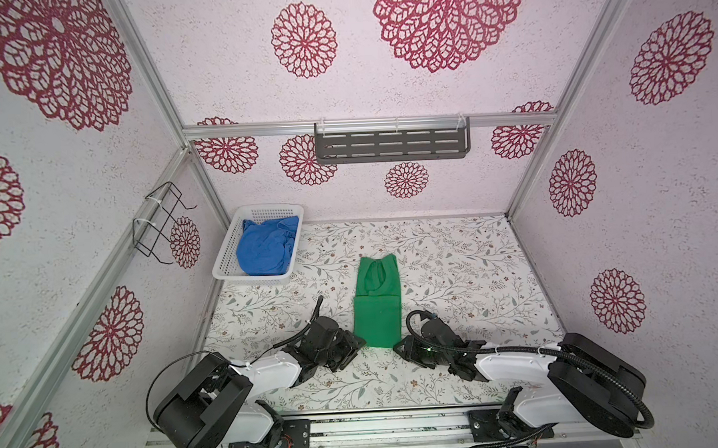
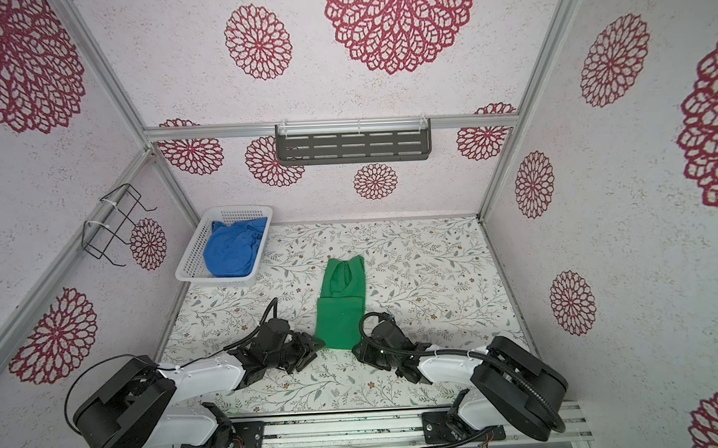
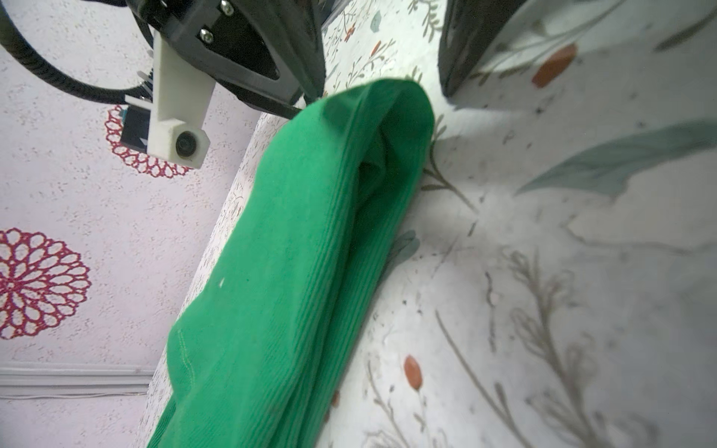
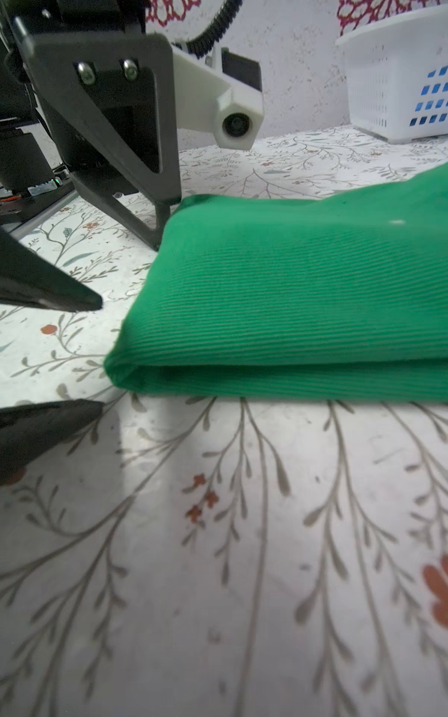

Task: Fold and stack the tank tops
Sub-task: 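Lift the near edge of the bundle and fold it away from the robot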

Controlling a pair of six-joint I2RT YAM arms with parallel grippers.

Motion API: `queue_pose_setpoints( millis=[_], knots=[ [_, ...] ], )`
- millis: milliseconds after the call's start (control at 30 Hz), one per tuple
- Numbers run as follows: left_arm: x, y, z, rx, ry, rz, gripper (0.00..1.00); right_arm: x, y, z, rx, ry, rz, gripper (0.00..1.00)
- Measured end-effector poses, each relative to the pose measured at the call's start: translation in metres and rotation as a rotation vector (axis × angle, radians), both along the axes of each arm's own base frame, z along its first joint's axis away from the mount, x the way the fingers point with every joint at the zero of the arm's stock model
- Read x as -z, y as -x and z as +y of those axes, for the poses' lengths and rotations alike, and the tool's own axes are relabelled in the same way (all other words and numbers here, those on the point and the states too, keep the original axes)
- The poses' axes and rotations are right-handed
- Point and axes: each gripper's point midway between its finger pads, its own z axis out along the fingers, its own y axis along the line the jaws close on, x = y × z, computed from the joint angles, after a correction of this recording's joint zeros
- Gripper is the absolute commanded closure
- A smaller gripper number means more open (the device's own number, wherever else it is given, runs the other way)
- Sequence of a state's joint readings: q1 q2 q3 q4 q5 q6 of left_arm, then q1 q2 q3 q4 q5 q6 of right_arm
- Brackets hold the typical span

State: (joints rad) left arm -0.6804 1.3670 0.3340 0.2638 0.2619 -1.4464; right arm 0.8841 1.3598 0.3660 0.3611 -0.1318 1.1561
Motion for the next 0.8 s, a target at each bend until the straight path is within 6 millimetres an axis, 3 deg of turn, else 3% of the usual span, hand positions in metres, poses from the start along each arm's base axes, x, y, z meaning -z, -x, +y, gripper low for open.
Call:
queue_pose_setpoints(
  millis=[500, 667, 800],
  knots=[
    [0.005, -0.010, -0.003, -0.035, -0.001, -0.007, 0.66, 0.001, -0.006, 0.005, 0.028, -0.056, -0.020, 0.63],
    [0.006, -0.012, -0.003, -0.037, -0.005, -0.007, 0.70, 0.003, -0.007, 0.005, 0.040, -0.057, -0.021, 0.69],
    [0.009, -0.012, -0.002, -0.043, -0.014, -0.001, 0.82, 0.006, -0.008, 0.003, 0.049, -0.050, -0.018, 0.81]
  ],
)
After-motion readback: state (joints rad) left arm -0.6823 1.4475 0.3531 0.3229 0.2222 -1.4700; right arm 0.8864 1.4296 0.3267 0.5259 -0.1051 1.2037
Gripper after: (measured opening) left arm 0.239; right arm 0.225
